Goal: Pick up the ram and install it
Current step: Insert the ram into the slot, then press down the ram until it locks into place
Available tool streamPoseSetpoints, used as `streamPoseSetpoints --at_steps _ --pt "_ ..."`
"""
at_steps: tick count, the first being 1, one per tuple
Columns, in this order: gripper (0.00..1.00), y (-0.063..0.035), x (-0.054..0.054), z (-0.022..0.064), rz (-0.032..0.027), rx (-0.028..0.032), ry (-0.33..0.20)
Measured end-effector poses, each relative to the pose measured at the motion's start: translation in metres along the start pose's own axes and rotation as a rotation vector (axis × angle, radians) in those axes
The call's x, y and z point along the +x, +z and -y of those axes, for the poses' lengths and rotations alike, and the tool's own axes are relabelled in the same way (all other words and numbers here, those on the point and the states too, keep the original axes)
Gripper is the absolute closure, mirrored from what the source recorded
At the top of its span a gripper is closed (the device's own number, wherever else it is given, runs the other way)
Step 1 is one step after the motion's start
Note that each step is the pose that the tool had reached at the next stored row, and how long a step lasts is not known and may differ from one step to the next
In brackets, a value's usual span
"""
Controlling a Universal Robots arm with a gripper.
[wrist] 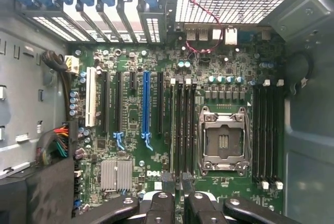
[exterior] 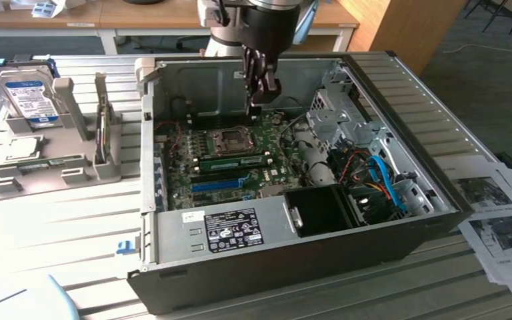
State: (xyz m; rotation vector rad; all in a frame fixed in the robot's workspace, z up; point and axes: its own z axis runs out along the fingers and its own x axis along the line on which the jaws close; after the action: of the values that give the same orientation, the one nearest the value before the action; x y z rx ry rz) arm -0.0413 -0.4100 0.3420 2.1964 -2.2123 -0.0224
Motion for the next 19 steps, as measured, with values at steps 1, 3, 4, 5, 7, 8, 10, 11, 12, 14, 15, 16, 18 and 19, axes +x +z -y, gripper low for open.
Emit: streamPoseSetpoints --at_steps 1,3,4,5,7,8,10,11,12,14,15,16,18,19 --pt "0.82 -0.0012 0.0000 0.0000 0.0000 0.0000 0.000" --pt "0.82 -0.0034 0.0000 -0.0001 0.0000 0.0000 0.000" --pt "0.82 -0.0046 0.0000 -0.0001 0.0000 0.0000 0.000" --pt "0.82 -0.0056 0.0000 -0.0002 0.0000 0.0000 0.000" --pt "0.82 -0.0061 0.0001 -0.0002 0.0002 0.0000 0.000" --pt "0.82 -0.0062 0.0000 -0.0002 0.0000 0.0000 0.000" --pt "0.82 -0.0061 0.0001 -0.0002 0.0001 0.0000 0.000" --pt "0.82 -0.0062 0.0001 -0.0002 0.0000 0.0000 0.000" --pt "0.82 -0.0062 0.0001 -0.0002 0.0001 0.0000 0.000" --pt "0.82 -0.0062 0.0000 -0.0002 0.0000 -0.0001 0.000" --pt "0.82 -0.0062 0.0000 -0.0002 0.0000 0.0000 0.000" --pt "0.82 -0.0062 0.0000 -0.0002 0.0001 0.0000 0.000" --pt "0.82 -0.0062 0.0001 -0.0002 0.0000 -0.0001 0.000" --pt "0.82 -0.0062 0.0001 -0.0002 0.0000 0.0000 0.000"
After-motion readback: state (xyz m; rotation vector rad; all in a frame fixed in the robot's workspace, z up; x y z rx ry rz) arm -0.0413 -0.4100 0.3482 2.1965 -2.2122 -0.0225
